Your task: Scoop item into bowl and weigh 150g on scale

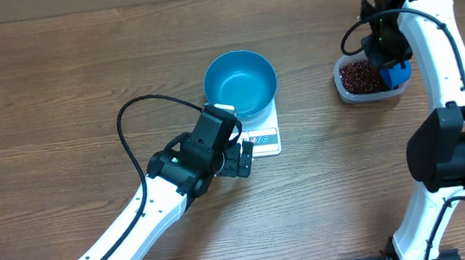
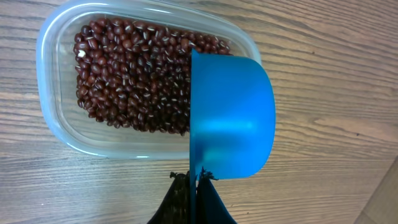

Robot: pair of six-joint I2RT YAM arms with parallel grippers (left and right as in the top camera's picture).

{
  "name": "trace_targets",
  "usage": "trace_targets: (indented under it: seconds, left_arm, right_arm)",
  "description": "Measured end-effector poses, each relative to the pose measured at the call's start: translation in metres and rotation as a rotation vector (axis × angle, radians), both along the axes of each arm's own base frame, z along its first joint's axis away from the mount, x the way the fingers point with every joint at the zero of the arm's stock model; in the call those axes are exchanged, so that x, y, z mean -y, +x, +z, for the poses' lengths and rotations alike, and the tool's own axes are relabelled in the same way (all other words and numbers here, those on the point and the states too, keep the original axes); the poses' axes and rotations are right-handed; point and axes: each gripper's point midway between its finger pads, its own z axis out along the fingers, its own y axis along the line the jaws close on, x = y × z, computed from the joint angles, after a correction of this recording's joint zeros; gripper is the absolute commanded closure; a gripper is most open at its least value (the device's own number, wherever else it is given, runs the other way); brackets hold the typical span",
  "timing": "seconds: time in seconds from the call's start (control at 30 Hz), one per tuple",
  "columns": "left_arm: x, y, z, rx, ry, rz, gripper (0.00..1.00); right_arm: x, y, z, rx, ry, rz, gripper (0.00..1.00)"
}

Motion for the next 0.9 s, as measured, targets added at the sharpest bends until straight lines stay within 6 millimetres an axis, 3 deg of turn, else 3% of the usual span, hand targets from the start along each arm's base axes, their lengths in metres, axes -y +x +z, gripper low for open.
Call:
trace_targets:
  seconds: [0.47,0.9]
  left_arm:
    - [0.0,0.0,0.0,0.0,0.0,0.0,0.0]
    - [0.0,0.0,0.0,0.0,0.0,0.0,0.0]
  right_arm:
    - [-0.001,0.006,-0.005,0.006,-0.007,0.009,0.96]
    - [-0.005,0.009,-0.022,-0.029,-0.015,0.033,0.96]
